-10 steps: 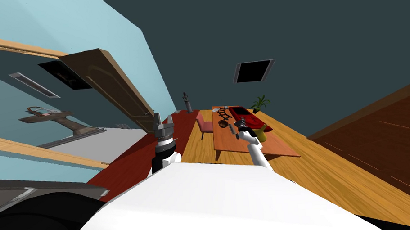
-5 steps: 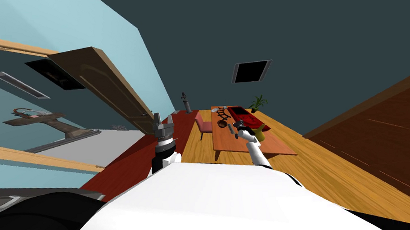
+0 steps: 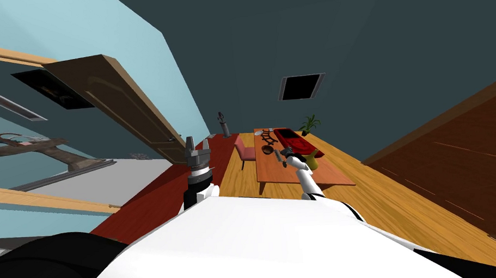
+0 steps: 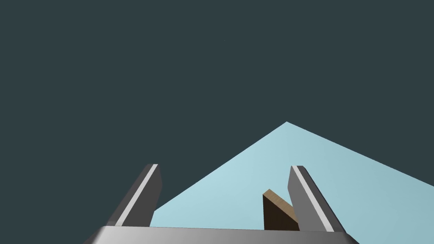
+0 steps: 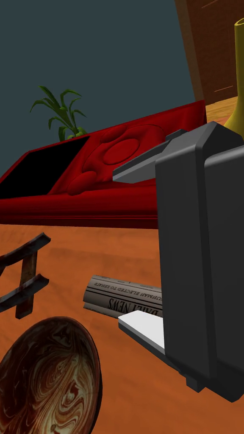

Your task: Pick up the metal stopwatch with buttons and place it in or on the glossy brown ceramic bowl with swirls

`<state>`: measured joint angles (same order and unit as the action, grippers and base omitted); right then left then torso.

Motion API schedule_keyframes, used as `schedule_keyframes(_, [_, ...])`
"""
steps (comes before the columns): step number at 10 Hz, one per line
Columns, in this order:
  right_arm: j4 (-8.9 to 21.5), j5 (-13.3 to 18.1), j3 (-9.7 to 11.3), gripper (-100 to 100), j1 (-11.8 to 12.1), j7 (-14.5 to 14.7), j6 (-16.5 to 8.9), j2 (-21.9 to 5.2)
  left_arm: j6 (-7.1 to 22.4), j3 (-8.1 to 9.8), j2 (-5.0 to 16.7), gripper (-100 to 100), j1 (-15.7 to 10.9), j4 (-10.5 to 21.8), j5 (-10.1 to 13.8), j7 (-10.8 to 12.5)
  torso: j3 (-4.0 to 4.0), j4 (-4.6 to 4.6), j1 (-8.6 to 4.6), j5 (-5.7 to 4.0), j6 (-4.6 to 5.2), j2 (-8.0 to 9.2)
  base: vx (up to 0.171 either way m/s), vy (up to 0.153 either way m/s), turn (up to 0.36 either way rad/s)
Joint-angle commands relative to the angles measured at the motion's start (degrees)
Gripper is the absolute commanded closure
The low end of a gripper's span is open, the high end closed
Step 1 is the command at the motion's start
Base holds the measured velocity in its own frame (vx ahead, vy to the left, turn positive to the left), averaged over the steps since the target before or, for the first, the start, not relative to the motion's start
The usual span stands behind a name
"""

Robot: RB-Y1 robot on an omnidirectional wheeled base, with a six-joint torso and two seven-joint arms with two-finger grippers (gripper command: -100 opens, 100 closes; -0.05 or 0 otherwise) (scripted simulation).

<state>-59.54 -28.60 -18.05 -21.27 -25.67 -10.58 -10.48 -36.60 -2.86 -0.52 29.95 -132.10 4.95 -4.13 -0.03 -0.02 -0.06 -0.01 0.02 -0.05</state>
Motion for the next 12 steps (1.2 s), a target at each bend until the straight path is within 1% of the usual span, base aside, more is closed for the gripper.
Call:
schedule_keyframes(1, [2.2, -0.8, 0.1, -100, -0.4, -0.9, -1.0, -0.4, 0.0, 0.0, 0.0, 0, 0.0, 0.0, 0.0, 0.0, 0.0, 0.0, 0.0, 0.0, 0.0, 0.0, 0.013, -0.011, -0.032])
schedule_keyframes(2, [3.6, -1.6, -0.3, -100, -2.0, -2.5, -2.6, -0.7, 0.0, 0.0, 0.0, 0, 0.0, 0.0, 0.0, 0.0, 0.0, 0.0, 0.0, -0.01, 0.0, 0.01, 0.011, -0.016, -0.076])
schedule_keyframes(3, [5.2, -1.6, -0.3, -100, -2.0, -2.5, -2.6, -0.7, 0.0, 0.0, 0.0, 0, 0.0, 0.0, 0.0, 0.0, 0.0, 0.0, -0.02, 0.0, 0.0, 0.01, 0.009, -0.013, -0.035])
schedule_keyframes(4, [5.6, -1.6, -0.3, -100, -2.0, -2.5, -2.6, -0.7, 0.0, 0.0, 0.0, 0, 0.0, 0.0, 0.0, 0.0, 0.01, 0.0, -0.01, -0.01, -0.01, 0.01, 0.005, -0.006, 0.012])
schedule_keyframes(5, [8.0, -2.4, -0.7, -100, -3.5, -4.0, -4.2, -1.0, 0.0, 0.0, 0.0, 0, 0.0, 0.0, 0.0, 0.0, 0.02, 0.0, 0.01, 0.0, -0.01, 0.03, 0.008, -0.013, -0.069])
schedule_keyframes(6, [8.9, -2.4, -0.7, -100, -3.5, -4.0, -4.2, -1.0, 0.0, 0.0, 0.0, 0, 0.0, 0.0, 0.0, 0.0, 0.01, 0.0, -0.01, 0.0, 0.0, 0.02, 0.009, -0.012, -0.045])
schedule_keyframes(7, [11.1, -3.2, -1.0, -100, -4.9, -5.5, -5.7, -1.3, 0.0, 0.0, 0.0, 0, 0.0, 0.0, 0.0, 0.0, 0.01, 0.0, 0.0, -0.01, -0.01, 0.03, 0.012, -0.016, -0.075])
schedule_keyframes(8, [12.1, -3.2, -1.0, -100, -4.9, -5.5, -5.7, -1.3, 0.0, 0.0, 0.0, 0, 0.0, 0.0, 0.0, 0.0, 0.01, 0.0, -0.02, 0.0, 0.0, 0.01, 0.011, -0.014, -0.033])
schedule_keyframes(9, [14.0, -3.9, -1.3, -100, -6.2, -6.9, -7.1, -1.6, 0.0, 0.0, 0.0, 0, 0.0, 0.0, 0.0, 0.0, 0.01, 0.0, -0.01, -0.01, -0.01, 0.02, 0.012, -0.019, -0.056])
schedule_keyframes(10, [15.2, -3.9, -1.3, -100, -6.2, -6.9, -7.1, -1.6, 0.0, 0.0, 0.0, 0, 0.0, 0.0, 0.0, 0.0, 0.01, 0.0, -0.03, -0.01, 0.0, 0.01, 0.012, -0.012, -0.04])
schedule_keyframes(11, [15.2, -3.9, -1.3, -100, -6.2, -6.9, -7.1, -1.6, 0.0, 0.0, 0.0, 0, 0.0, 0.0, 0.0, 0.0, 0.01, 0.0, 0.0, -0.01, -0.01, 0.02, 0.0, 0.0, 0.0])
schedule_keyframes(12, [17.0, -4.5, -1.6, -100, -7.3, -8.3, -8.4, -2.0, 0.0, 0.0, 0.0, 0, 0.0, 0.0, 0.0, 0.0, 0.02, 0.01, 0.03, 0.0, -0.01, 0.04, 0.008, -0.01, -0.065])
